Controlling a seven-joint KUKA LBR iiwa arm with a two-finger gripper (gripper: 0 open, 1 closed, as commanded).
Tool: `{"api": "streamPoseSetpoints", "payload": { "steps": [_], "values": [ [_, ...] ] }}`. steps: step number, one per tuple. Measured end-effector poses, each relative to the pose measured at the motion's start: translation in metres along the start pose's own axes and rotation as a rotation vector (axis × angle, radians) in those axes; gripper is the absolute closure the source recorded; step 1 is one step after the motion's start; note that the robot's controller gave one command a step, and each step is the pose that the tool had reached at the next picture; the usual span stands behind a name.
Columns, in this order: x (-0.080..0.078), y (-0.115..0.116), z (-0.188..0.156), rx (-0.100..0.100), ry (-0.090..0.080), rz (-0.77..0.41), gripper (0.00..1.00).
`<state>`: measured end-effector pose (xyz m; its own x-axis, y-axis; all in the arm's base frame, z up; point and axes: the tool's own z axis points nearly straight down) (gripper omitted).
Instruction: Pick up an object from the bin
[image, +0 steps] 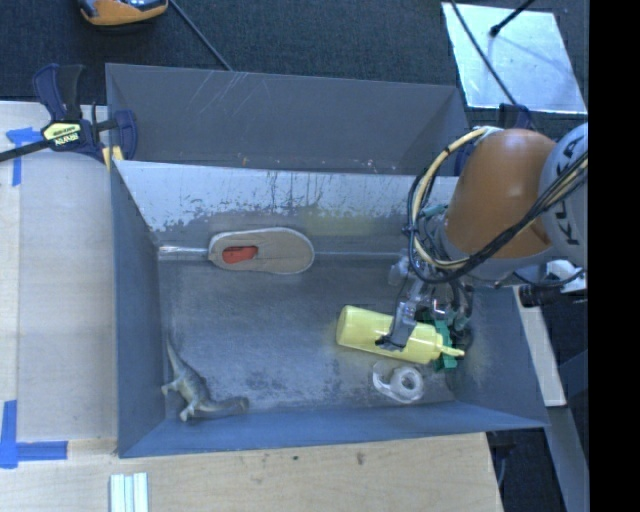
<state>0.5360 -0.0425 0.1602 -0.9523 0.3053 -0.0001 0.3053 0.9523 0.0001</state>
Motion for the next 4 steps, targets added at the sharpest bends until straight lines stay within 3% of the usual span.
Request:
{"api": "streamPoseSetpoints", "payload": {
  "steps": [2,3,4],
  "values": [
    [-0.003,-0.004,0.067,0.000,-0.002,0.083,0.00],
    [-0.002,-0.006,0.090,0.001,0.000,0.221,1.00],
    [-0.002,-0.006,0.090,0.001,0.000,0.221,1.00]
  ]
}}
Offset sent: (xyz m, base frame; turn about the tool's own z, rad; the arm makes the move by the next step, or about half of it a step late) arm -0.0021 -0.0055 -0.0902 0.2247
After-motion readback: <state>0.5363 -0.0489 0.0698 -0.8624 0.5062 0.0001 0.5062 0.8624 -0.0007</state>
